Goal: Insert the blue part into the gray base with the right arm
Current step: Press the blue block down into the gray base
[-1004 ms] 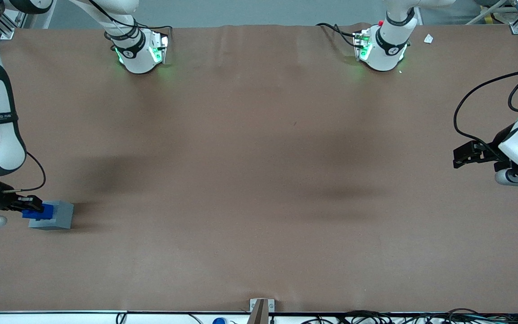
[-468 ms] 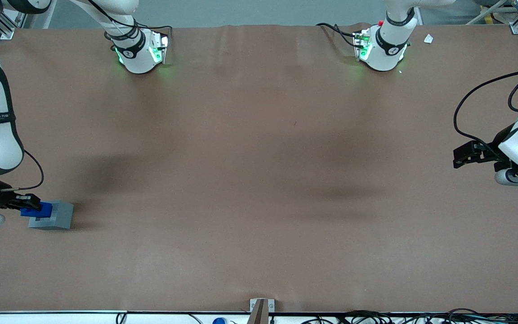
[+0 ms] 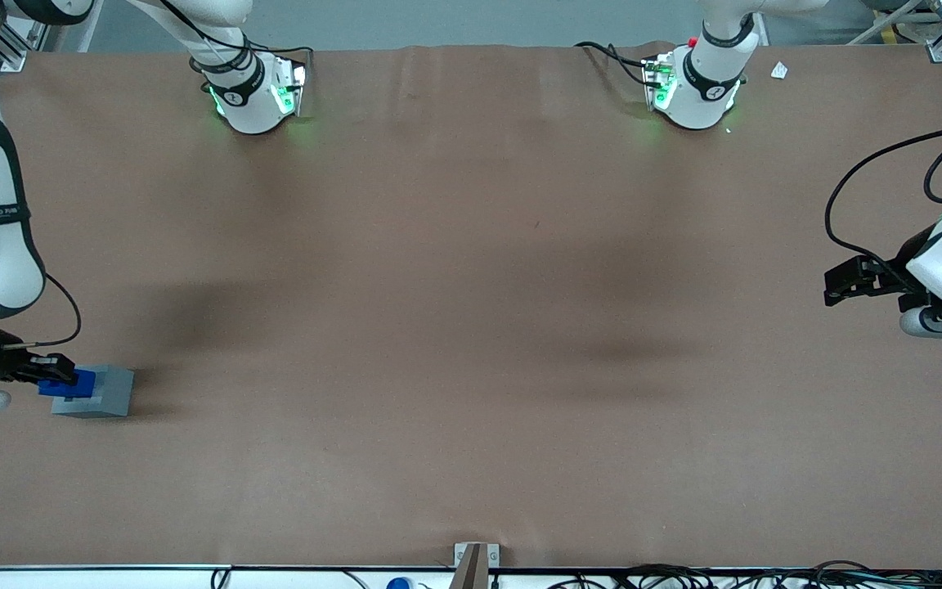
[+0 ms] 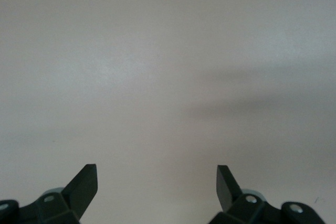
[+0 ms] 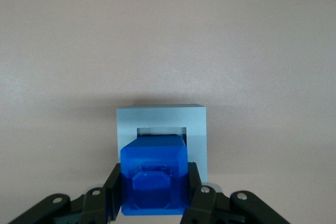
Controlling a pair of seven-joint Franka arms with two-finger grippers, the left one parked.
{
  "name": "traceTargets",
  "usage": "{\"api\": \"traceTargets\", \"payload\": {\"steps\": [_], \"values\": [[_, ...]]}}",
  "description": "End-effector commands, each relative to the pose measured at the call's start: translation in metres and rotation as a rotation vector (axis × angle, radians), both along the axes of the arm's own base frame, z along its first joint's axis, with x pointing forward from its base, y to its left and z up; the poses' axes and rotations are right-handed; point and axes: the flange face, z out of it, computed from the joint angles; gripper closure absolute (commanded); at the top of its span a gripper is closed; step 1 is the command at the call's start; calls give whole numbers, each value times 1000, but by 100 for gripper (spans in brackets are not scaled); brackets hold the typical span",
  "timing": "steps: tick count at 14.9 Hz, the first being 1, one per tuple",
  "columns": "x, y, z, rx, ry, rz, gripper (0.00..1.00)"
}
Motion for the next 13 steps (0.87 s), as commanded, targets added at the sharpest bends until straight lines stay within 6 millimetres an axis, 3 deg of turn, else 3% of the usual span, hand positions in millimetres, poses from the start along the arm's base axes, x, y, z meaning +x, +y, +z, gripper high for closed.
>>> {"api": "traceTargets", "payload": {"steps": [1,13], "values": [[-7,0,10,12,-16,7,100],[-5,-1,8,8,-31,3,100]]}}
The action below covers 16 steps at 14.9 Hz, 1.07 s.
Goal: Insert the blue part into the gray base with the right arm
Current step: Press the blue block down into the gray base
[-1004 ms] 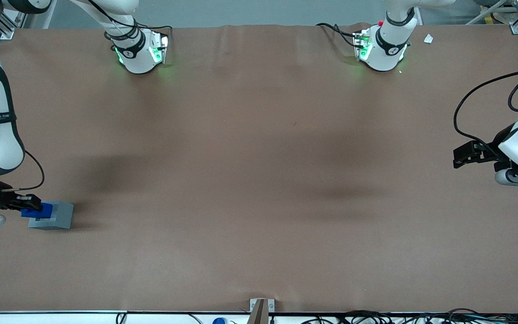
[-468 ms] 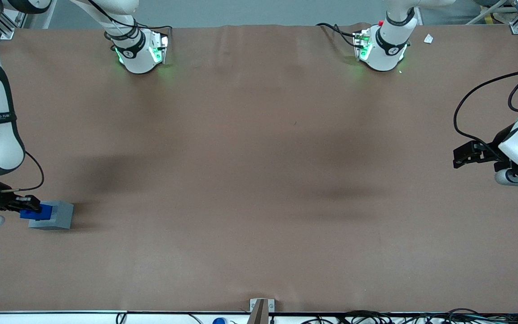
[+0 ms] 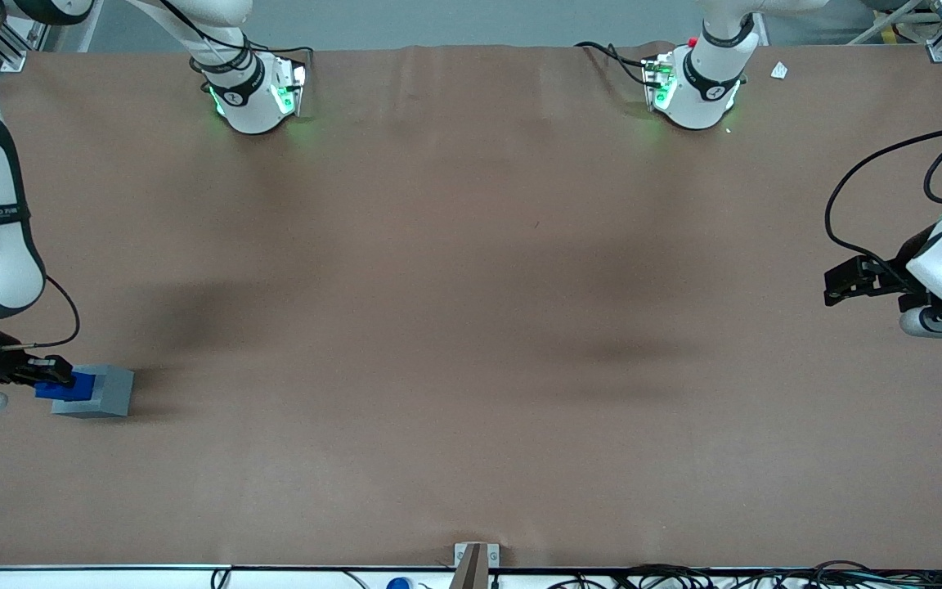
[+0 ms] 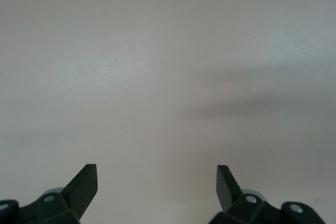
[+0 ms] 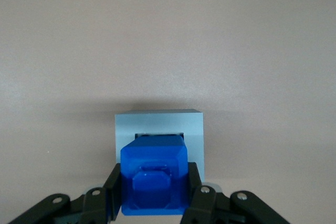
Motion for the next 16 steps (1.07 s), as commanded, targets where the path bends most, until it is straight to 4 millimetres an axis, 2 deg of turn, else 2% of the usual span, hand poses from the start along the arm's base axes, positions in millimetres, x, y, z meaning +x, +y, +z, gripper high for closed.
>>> {"api": "traceTargets", "payload": {"steps": [1,5,16], "values": [[-6,1,6,17,-14,4,100],[-6,3,6,20,-14,4,100],[2,1,24,8,-45,5,100]]}}
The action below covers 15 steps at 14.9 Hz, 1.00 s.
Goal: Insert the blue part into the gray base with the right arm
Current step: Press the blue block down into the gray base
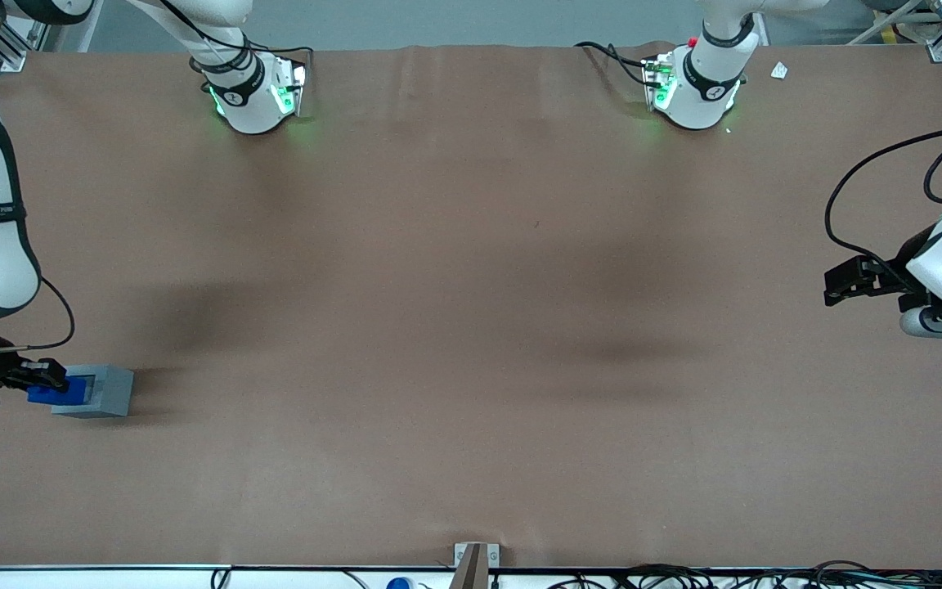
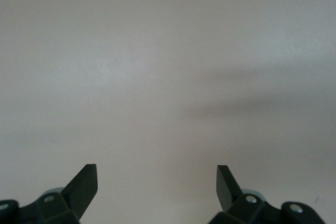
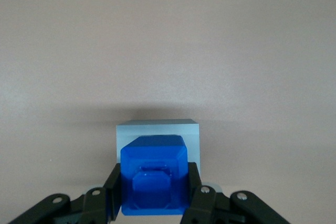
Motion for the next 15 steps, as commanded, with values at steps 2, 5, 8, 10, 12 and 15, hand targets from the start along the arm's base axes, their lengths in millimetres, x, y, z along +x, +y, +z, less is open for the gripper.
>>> {"api": "traceTargets", "payload": {"steps": [2,5,8,10,12,15], "values": [[-4,1,10,14,-17,8,100],[-4,3,9,16,-16,7,100],[-6,2,6,18,-12,4,100],[-8,2,3,20,-6,2,100],[-12,2,-5,25,9,2,100],[-17,4,-15,29,22,2,100]]}}
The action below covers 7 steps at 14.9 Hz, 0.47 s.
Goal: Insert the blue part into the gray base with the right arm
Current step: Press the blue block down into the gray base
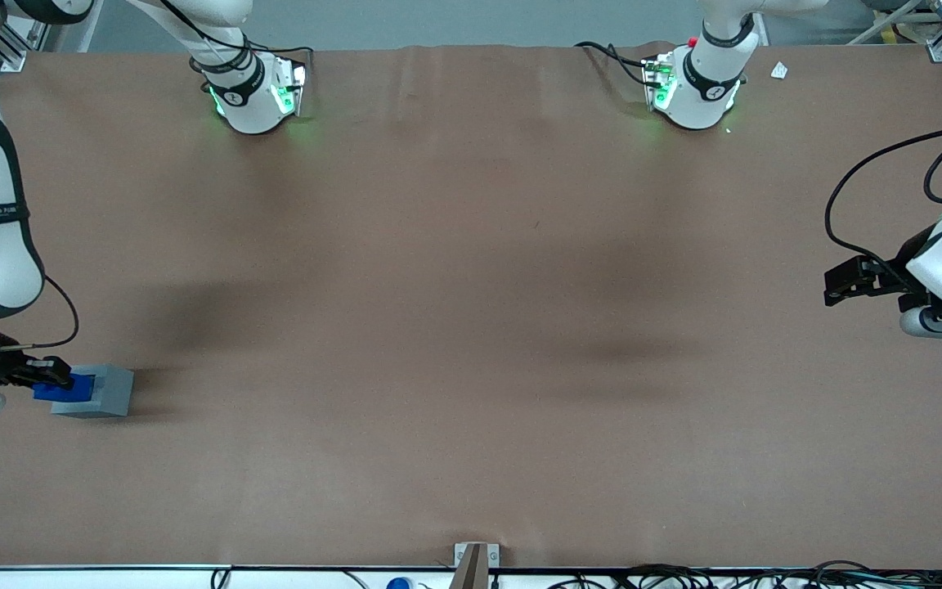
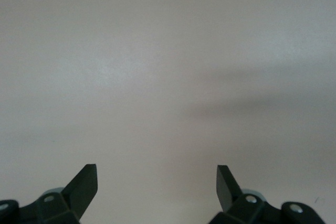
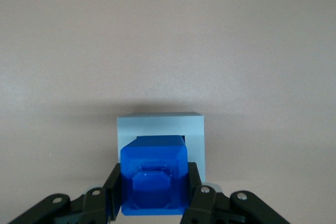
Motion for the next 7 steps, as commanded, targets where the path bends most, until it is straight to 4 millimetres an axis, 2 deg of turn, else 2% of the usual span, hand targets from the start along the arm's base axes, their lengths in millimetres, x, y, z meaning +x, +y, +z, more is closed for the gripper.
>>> {"api": "traceTargets", "payload": {"steps": [1,7], "values": [[-10,2,-3,19,-5,2,100],[-7,-1,3,5,-43,0,100]]}}
